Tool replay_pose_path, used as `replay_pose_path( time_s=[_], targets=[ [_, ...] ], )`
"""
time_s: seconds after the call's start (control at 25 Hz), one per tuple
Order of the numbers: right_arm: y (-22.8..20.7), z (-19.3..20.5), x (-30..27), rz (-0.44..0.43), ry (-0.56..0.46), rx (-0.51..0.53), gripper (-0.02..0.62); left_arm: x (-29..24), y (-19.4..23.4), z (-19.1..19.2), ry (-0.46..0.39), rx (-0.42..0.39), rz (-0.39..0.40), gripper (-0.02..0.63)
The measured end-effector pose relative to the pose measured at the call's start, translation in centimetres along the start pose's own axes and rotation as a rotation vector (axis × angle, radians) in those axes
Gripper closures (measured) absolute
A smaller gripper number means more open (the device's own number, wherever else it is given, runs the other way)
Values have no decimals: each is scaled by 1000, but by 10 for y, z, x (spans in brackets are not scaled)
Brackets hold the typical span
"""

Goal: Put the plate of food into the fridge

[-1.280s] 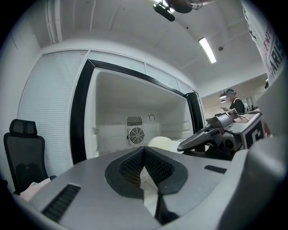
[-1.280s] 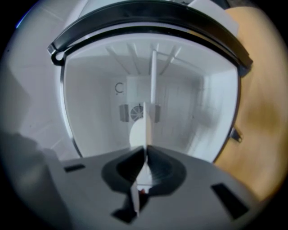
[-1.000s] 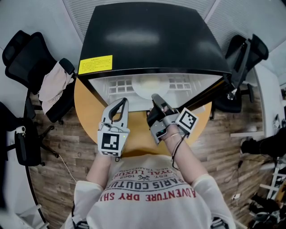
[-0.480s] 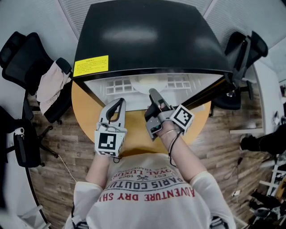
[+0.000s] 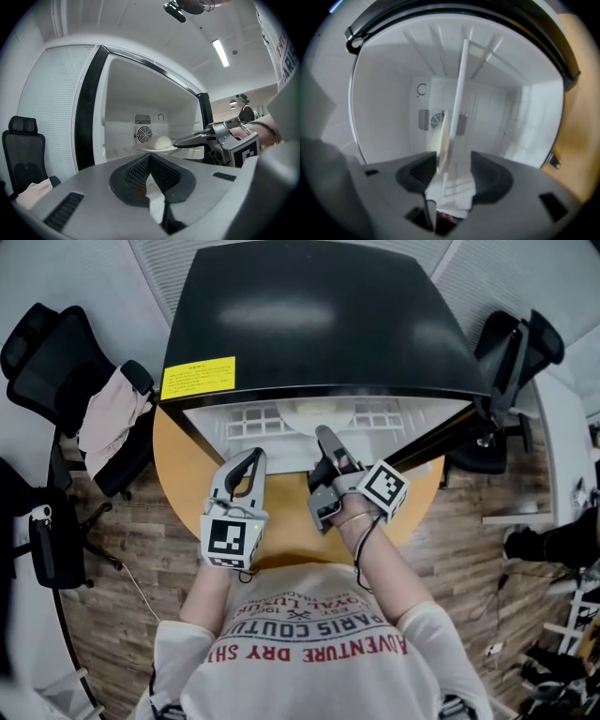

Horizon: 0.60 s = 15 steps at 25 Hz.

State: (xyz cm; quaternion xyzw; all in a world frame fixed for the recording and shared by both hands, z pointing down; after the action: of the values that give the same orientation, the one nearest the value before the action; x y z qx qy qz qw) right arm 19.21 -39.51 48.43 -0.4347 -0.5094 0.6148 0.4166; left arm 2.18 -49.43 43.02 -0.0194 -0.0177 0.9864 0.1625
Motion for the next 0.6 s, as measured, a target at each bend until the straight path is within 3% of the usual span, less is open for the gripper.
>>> replay_pose_path(
  time_s=[0.24, 0.28, 0.36, 0.4, 0.6],
  targets=[
    [9, 13, 16, -43, 36, -57, 368, 5, -7, 0, 6, 1, -12, 572],
    [10, 15, 21, -45, 45, -57, 385, 6, -10, -1, 7, -4, -16, 572],
    [10, 17, 32, -41, 62, -30, 528, 10, -16, -1, 8, -29, -22, 572],
    [9, 17, 37, -37, 68, -4, 558, 12, -20, -1, 10, -36, -25, 572],
    [7, 14, 60, -25, 109, 148, 568, 20, -38, -4, 20, -24, -46, 572]
  ],
)
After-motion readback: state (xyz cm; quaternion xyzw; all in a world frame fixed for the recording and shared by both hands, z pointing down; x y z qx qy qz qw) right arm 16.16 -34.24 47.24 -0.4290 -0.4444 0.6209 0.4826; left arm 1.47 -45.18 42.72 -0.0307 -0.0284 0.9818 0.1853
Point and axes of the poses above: the fingertips, and each gripper's own axes: x backward along the fingers, y to its left, z out of its underside, the point moved 7 cm from there along x, backward along the fingers, and after that the axes turned 4 degrees about -y, right-handed, at the moved point
